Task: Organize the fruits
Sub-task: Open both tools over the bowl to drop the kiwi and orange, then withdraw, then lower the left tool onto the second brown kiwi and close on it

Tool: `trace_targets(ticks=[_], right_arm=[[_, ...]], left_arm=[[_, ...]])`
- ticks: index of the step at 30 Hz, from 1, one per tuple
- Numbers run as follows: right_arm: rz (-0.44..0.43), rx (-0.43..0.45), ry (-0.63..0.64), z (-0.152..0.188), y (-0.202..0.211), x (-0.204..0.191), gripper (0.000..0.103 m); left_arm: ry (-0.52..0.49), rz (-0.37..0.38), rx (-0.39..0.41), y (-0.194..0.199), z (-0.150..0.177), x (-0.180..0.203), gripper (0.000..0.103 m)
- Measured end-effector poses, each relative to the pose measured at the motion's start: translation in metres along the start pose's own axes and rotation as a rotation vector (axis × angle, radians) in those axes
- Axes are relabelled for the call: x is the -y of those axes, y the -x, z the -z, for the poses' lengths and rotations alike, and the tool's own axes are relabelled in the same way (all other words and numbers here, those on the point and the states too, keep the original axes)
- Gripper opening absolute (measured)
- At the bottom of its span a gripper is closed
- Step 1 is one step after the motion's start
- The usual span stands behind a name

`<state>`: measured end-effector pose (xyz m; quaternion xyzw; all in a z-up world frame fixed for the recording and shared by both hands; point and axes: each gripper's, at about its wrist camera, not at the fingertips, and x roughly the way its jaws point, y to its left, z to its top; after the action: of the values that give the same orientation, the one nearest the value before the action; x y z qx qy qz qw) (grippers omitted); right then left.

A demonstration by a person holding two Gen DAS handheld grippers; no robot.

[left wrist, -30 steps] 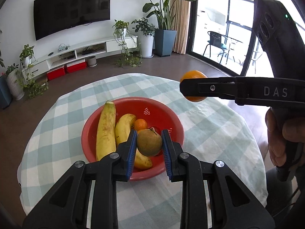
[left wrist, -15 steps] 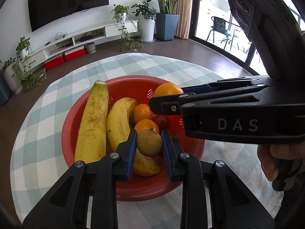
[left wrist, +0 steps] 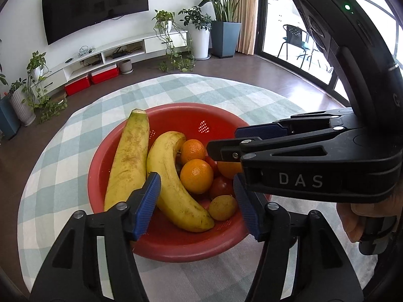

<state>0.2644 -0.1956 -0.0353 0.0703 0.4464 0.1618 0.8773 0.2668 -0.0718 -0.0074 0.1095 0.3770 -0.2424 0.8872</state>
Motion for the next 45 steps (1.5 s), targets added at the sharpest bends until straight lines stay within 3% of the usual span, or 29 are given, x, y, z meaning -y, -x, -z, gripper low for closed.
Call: trace_targets(ticks=[7, 8, 9, 10, 12, 18, 23, 27, 31, 38, 45], right_arm=[[-0.009, 0.049, 0.012, 0.009, 0.027, -0.003, 0.046], [-0.005, 0.060, 0.016, 0.011, 0.033, -0.003, 0.048], [-0.001, 0.073, 0.014, 0.014, 0.040, -0.003, 0.058], [0.002, 0.089, 0.004, 0.017, 0.047, -0.002, 0.069], [-0.003, 0.128, -0.018, 0.025, 0.062, 0.002, 0.079], [0.012, 0.155, -0.054, 0.063, 0.091, 0.014, 0.084], [0.031, 0.142, -0.121, 0.102, 0.107, 0.028, 0.085], [0.053, 0.140, -0.195, 0.133, 0.118, 0.040, 0.087], [0.066, 0.138, -0.248, 0.158, 0.124, 0.045, 0.087], [0.071, 0.178, -0.230, 0.167, 0.129, 0.039, 0.087], [0.070, 0.202, -0.262, 0.170, 0.130, 0.049, 0.087]], left_arm=[[-0.006, -0.005, 0.031, 0.022, 0.003, 0.006, 0.061], [-0.006, -0.004, 0.039, 0.027, 0.005, 0.007, 0.068], [-0.005, -0.003, 0.051, 0.033, 0.007, 0.009, 0.077], [-0.006, -0.002, 0.065, 0.039, 0.010, 0.011, 0.080], [-0.009, -0.007, 0.080, 0.050, 0.017, 0.016, 0.090], [-0.009, -0.028, 0.078, 0.073, 0.052, 0.035, 0.103], [0.023, -0.017, 0.045, 0.087, 0.085, 0.056, 0.103], [-0.010, 0.019, 0.023, 0.091, 0.110, 0.087, 0.103], [-0.011, 0.025, -0.052, 0.079, 0.127, 0.105, 0.103], [-0.004, -0.016, -0.112, 0.065, 0.122, 0.115, 0.103], [-0.016, -0.008, -0.130, 0.052, 0.119, 0.126, 0.102]])
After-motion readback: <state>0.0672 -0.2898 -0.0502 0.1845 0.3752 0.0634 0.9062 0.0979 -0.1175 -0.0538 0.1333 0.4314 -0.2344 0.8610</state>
